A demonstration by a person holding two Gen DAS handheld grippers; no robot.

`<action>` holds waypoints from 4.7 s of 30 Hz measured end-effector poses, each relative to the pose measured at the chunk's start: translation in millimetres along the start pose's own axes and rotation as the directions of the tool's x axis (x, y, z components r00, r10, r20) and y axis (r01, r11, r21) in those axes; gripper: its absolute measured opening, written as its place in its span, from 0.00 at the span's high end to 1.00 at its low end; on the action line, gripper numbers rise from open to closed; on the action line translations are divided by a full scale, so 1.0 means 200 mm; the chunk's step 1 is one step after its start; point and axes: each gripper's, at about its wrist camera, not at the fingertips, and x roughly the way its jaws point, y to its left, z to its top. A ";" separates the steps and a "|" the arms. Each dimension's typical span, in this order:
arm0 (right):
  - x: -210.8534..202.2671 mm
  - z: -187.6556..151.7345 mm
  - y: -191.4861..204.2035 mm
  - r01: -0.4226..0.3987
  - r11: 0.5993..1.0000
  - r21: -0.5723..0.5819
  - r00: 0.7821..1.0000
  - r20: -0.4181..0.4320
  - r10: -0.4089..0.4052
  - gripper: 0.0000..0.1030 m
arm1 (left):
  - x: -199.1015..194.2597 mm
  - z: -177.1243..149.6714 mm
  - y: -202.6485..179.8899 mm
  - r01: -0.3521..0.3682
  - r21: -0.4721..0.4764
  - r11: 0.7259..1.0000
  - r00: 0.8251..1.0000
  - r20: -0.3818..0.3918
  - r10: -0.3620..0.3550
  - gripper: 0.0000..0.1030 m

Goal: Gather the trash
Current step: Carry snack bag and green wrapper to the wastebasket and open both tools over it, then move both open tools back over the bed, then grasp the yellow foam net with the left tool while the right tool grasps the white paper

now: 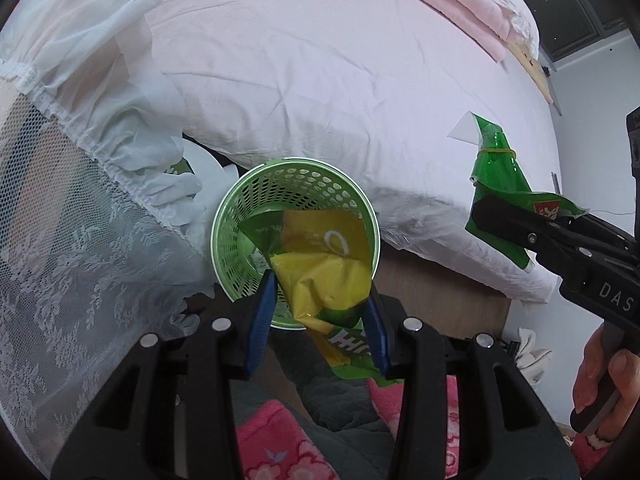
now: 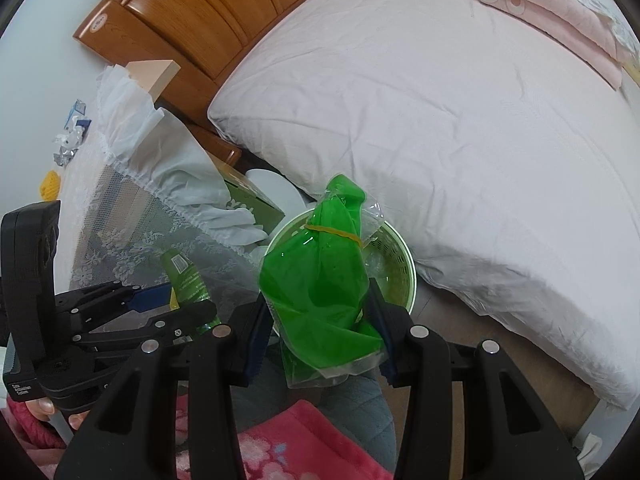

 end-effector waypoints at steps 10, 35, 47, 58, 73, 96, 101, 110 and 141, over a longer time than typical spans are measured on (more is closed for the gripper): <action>0.01 -0.01 0.00 -0.014 1.000 0.003 1.000 -0.007 0.014 0.55 | -0.05 -0.01 -0.01 -0.015 -0.011 1.000 0.999 0.037 0.016 0.18; 0.23 -0.09 0.12 0.043 0.997 -0.066 0.986 -0.161 -0.053 0.02 | -0.28 -0.06 0.26 -0.073 -0.165 0.984 0.976 0.189 0.104 0.17; 0.19 -0.06 0.15 0.043 0.996 -0.074 0.990 -0.132 -0.053 0.02 | -0.33 -0.09 0.30 -0.088 -0.193 0.977 0.972 0.198 0.126 0.17; -0.02 0.18 0.55 -0.078 0.970 -0.230 0.994 0.061 0.095 0.02 | -0.76 -0.22 0.59 -0.166 -0.344 0.924 0.904 0.322 0.282 0.17; 0.03 0.33 1.22 -0.151 0.882 -0.447 0.981 0.040 0.188 0.02 | -1.10 -0.47 1.12 -0.173 -0.580 0.796 0.827 0.354 0.437 0.10; 0.22 0.61 2.11 -0.102 0.798 -0.593 0.975 0.099 0.198 0.02 | -1.24 -0.18 2.22 -0.250 -0.689 0.680 0.745 0.312 0.590 0.08; 0.35 0.68 2.20 -0.056 0.825 -0.562 0.971 0.163 0.176 0.02 | -1.13 -0.04 2.40 -0.353 -0.657 0.666 0.722 0.261 0.640 0.09; 0.47 0.76 2.25 -0.054 0.826 -0.561 0.975 0.148 0.164 0.02 | -1.04 0.03 2.51 -0.335 -0.628 0.702 0.769 0.248 0.589 0.43; 0.90 1.05 2.59 -0.073 0.395 -0.916 0.996 -0.051 0.067 0.29 | -1.24 -0.43 2.23 -0.264 -0.624 0.736 0.774 0.318 0.547 0.59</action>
